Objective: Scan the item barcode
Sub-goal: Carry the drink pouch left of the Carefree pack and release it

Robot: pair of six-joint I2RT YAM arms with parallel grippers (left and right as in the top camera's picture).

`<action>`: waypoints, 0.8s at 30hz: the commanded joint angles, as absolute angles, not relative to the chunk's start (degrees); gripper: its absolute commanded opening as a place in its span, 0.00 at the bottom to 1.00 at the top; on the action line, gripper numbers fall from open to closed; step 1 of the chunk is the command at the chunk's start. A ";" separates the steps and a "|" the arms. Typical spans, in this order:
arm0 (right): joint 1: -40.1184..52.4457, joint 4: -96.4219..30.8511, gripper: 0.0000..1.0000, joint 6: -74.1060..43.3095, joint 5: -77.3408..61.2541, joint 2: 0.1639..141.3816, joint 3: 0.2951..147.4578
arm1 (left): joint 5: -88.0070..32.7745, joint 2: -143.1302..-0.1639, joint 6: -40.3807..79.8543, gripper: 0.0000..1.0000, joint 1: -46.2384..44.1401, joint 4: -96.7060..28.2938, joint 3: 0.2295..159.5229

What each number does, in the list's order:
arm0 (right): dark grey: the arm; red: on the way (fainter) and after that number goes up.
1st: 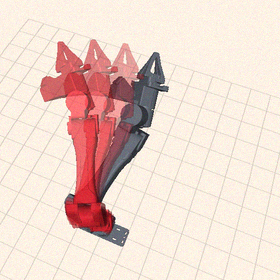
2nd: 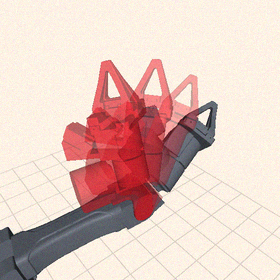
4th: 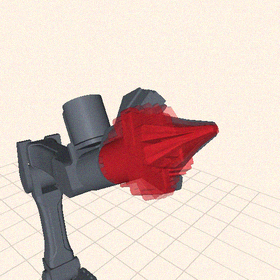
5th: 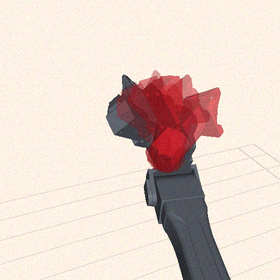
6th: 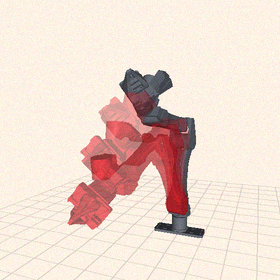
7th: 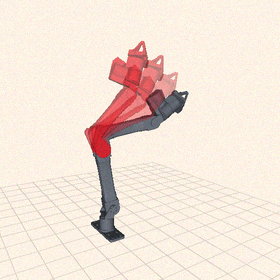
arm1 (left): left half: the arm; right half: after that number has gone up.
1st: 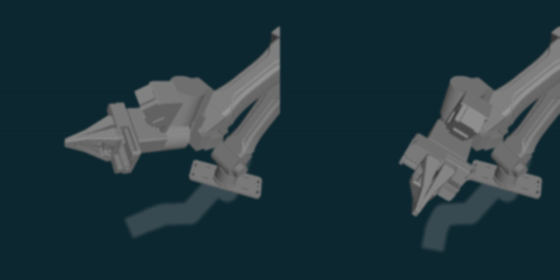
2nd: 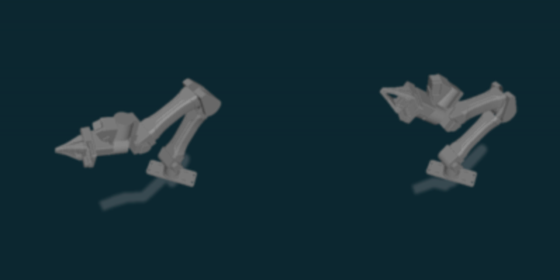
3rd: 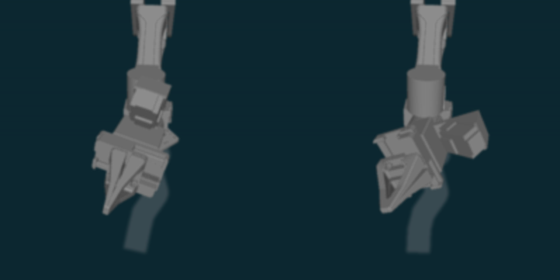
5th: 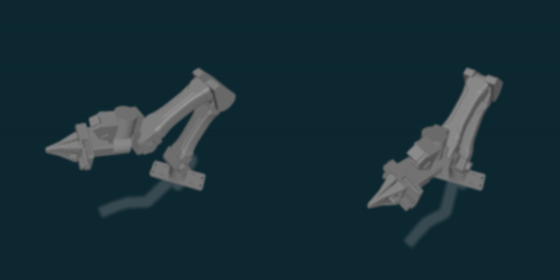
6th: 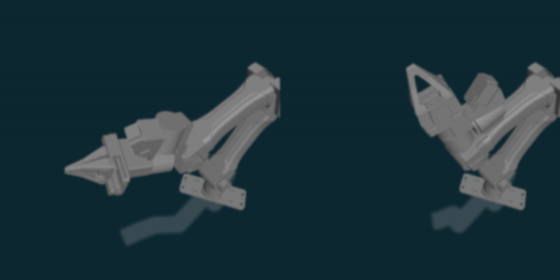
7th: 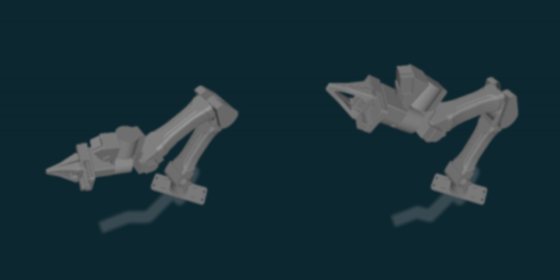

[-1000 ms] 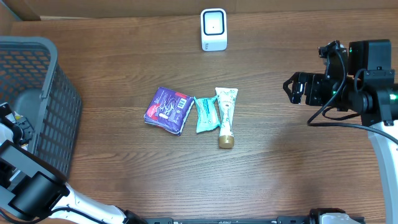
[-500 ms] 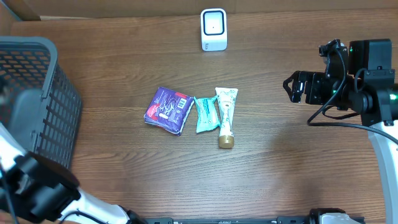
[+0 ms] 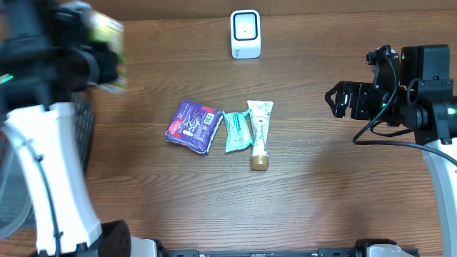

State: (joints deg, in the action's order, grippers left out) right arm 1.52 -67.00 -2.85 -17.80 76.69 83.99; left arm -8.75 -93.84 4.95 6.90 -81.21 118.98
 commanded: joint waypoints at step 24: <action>1.28 -66.94 1.00 -2.96 -18.04 76.66 85.47 | 2.68 -114.45 8.82 0.23 -1.96 -57.06 78.41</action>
